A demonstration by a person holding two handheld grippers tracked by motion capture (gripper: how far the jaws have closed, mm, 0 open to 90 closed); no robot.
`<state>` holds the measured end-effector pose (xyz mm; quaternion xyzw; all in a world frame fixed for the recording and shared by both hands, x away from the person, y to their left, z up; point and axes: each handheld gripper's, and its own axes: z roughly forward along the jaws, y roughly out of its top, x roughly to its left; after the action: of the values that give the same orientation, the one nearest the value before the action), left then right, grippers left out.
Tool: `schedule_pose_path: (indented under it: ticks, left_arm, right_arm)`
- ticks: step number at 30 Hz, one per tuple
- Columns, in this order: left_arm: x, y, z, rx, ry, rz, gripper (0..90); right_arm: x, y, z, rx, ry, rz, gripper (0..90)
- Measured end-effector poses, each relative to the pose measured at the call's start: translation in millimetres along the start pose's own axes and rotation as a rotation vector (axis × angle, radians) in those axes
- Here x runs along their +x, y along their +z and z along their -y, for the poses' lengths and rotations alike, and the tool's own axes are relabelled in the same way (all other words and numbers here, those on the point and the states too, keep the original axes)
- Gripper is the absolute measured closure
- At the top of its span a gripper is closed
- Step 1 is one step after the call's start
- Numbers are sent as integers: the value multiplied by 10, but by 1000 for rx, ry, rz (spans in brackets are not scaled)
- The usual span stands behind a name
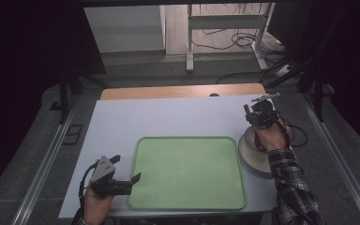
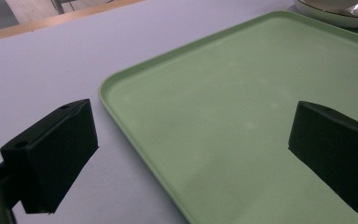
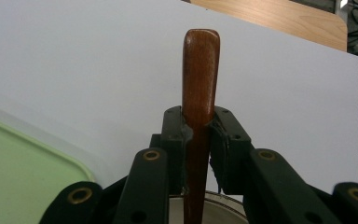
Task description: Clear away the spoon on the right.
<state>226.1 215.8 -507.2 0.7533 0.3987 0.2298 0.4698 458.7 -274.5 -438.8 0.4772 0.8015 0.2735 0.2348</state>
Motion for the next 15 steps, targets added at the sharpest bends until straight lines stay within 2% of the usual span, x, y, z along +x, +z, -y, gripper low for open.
schedule_pose_path:
  ticks: [15]
  left_arm:
    - [-1, -6, -3, -5, 1, -3, 11]
  right_arm:
    - [-7, -188, -171, 18, 5, -71, 774]
